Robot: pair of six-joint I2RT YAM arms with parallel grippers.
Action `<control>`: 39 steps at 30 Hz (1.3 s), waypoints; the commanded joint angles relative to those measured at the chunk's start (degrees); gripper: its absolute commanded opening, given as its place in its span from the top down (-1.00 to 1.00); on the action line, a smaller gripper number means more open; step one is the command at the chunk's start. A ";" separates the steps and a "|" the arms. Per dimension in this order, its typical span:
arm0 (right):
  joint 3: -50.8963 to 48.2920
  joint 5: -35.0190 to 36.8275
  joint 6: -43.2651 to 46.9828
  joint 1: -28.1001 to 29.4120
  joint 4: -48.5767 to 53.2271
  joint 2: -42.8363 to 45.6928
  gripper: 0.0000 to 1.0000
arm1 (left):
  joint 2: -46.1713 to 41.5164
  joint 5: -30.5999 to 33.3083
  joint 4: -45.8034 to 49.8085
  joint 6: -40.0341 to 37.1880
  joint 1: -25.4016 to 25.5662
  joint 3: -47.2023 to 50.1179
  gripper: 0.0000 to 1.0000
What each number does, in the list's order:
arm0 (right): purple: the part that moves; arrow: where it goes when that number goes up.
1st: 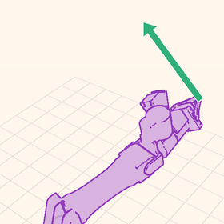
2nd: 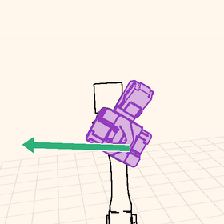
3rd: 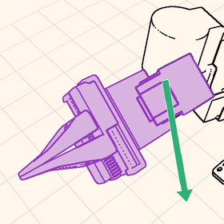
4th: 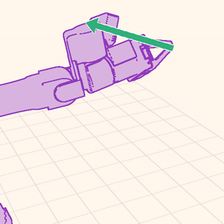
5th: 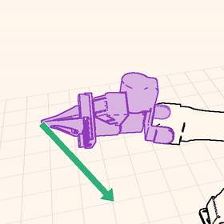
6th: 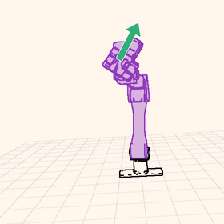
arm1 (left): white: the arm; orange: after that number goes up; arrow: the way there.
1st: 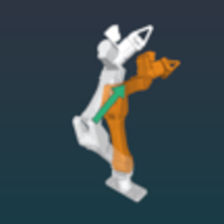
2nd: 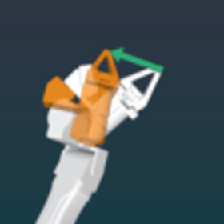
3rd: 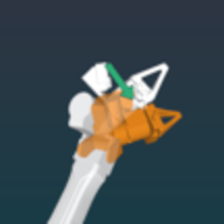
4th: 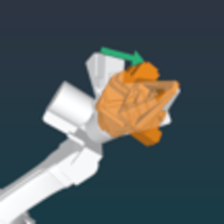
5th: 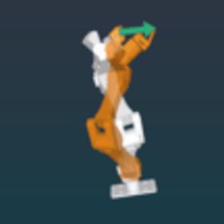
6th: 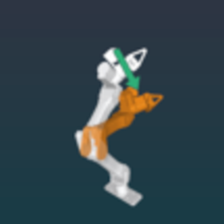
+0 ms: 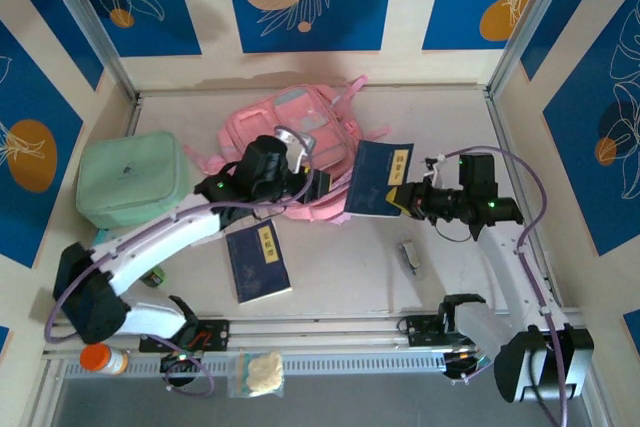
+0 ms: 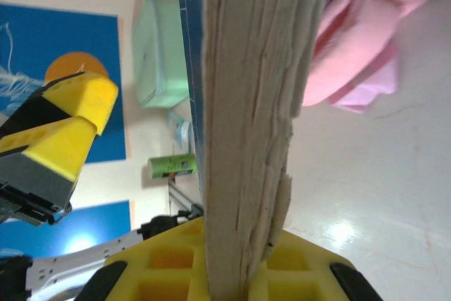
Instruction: Pack books, pencil case, and school supplies into a backpack
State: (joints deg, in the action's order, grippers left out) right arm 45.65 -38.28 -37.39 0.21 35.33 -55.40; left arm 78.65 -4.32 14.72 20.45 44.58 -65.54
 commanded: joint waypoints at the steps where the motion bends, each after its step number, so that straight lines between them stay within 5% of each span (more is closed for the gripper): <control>1: 0.71 0.98 2.59 -2.78 5.08 1.89 1.00 | 7.61 4.83 9.33 -15.21 -0.87 -5.12 -0.14; 11: 2.59 2.98 4.85 -4.36 8.88 2.32 1.00 | 30.73 6.48 15.05 -20.29 -4.33 -25.13 -0.28; 26: 2.70 1.00 5.79 -4.78 8.69 1.15 1.00 | 45.75 4.14 18.99 -23.91 -6.60 -38.49 -0.23; 33: 2.84 0.42 5.37 -4.87 8.16 1.18 1.00 | 46.35 7.57 18.67 -26.15 -7.39 -38.70 0.31; 39: 3.22 1.08 5.08 -4.98 8.65 1.51 1.00 | 43.17 4.19 17.31 -29.08 -7.40 -37.45 0.85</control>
State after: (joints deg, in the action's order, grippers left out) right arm 46.63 -34.89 -32.77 -4.43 44.21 -54.59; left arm 123.61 0.03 30.89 -6.79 38.26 -102.28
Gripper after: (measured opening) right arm 0.113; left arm 0.097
